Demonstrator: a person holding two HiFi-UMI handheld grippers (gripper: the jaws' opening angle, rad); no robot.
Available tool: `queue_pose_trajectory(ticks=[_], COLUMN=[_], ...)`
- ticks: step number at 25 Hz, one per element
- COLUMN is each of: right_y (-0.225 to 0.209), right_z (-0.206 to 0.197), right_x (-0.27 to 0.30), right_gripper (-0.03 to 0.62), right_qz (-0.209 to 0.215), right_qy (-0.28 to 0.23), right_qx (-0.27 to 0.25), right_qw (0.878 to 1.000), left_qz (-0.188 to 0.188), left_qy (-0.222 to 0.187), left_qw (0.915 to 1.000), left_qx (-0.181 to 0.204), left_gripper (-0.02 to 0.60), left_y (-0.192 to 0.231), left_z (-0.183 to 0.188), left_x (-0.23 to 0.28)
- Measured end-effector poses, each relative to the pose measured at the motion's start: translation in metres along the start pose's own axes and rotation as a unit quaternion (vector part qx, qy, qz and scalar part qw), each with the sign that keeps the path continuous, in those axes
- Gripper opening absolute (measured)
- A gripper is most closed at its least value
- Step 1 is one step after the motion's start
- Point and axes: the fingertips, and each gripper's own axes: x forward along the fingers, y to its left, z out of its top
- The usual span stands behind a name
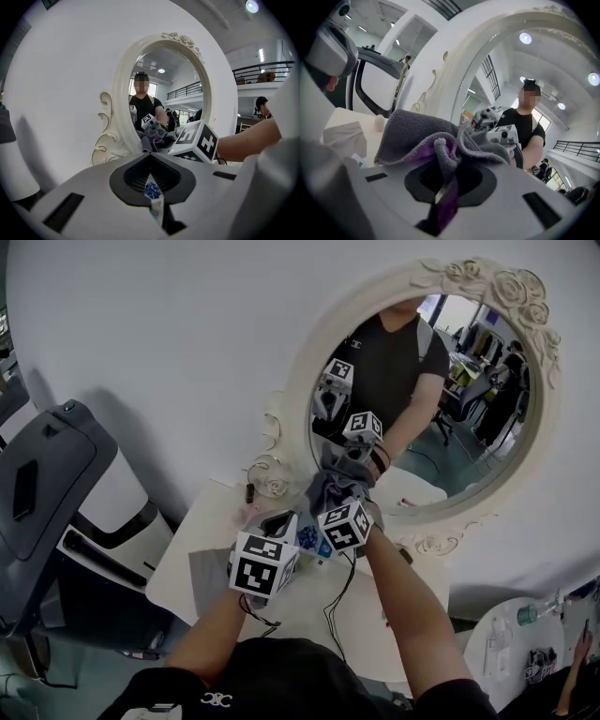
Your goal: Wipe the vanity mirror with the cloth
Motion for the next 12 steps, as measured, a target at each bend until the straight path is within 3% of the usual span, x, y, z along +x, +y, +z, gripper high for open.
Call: queue_pose_trajectory(ticks=[2,4,5,7,9,10,12], right_y=[-0.005,-0.017,-0.023,-0.031,-0.030,-0.028,-0.026], right_z=[-0.004,0.001,0.001,-0.009,-0.021,-0.024,-0.032], right_x=[-0.018,-0.058,-0.082,-0.130,-0.173,-0.191,-0.221], right_gripper=[0.048,0.048,0.048,0.048,0.048,0.048,0.048], right_qz=[-0.002,-0.027,-0.044,-0.069,-0.082,-0.087,-0.107], right_qy=[-0.009,-0.077,-0.115,-0.172,-0.195,-0.197,-0.196], right_qx=[0.032,0.117,0.172,0.288,0.360,0.365,0.344], right_qw=[0.999,0.990,0.977,0.939,0.909,0.906,0.912], left_qz=[-0.006,-0.013,-0.017,-0.025,-0.044,-0.059,-0.095], left_qy=[-0.002,-0.002,0.000,0.006,0.010,0.009,0.008], left_qw=[1.0000,0.9999,0.9998,0.9997,0.9990,0.9982,0.9955], left_qx=[0.001,0.004,0.005,0.005,0.001,-0.003,-0.004], left_gripper=[0.002,0.002,0.002,0.002,0.002,0.002,0.002], left_y=[-0.005,-0.011,-0.013,-0.016,-0.025,-0.035,-0.061], left_z=[0.002,0.002,0.001,-0.003,-0.007,-0.009,-0.013], left_x=[0.002,0.005,0.008,0.014,0.021,0.024,0.028])
